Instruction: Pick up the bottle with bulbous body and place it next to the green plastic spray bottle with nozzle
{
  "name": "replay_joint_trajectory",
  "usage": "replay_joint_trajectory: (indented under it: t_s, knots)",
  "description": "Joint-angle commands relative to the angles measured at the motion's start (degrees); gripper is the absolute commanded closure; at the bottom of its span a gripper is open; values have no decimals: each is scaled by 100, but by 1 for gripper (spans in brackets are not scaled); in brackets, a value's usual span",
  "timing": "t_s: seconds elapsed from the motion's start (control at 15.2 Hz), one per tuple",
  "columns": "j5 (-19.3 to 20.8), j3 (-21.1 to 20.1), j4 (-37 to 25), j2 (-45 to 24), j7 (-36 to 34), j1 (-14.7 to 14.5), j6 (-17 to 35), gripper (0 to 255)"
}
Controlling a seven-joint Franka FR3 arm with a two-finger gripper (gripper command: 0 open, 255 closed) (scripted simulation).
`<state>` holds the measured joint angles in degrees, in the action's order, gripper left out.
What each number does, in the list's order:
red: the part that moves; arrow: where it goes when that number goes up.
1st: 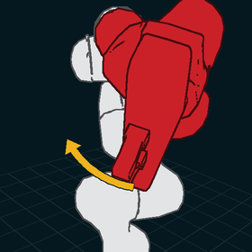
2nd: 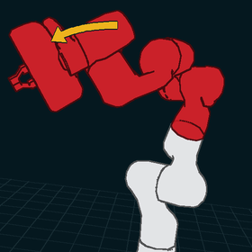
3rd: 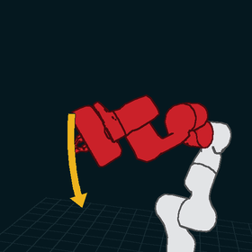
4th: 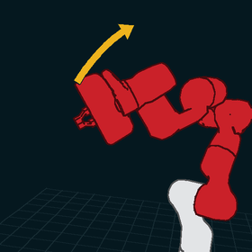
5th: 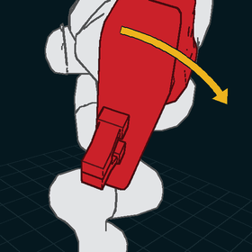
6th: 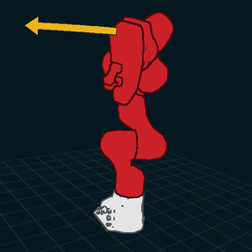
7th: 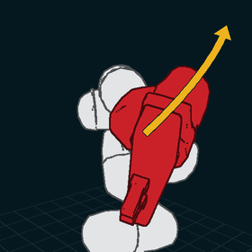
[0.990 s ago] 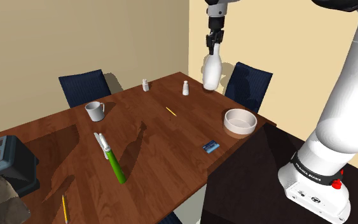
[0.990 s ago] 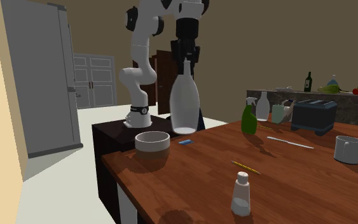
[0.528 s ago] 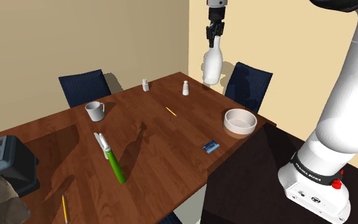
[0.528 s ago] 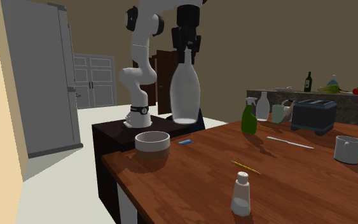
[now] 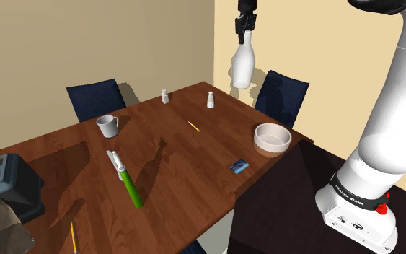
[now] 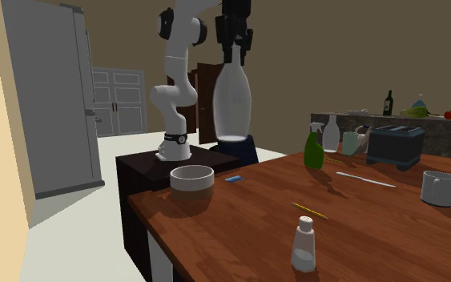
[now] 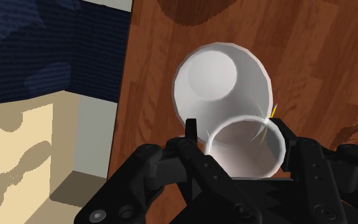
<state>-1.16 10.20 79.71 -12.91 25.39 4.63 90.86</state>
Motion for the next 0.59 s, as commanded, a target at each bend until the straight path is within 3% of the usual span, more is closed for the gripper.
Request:
replay_joint_trajectory:
  t_s: [0.0, 0.53]
  knots:
    - [-8, 2, -224, -42, 5, 8, -183, 255]
    - [-58, 13, -1252, -318, 34, 61, -937, 255]
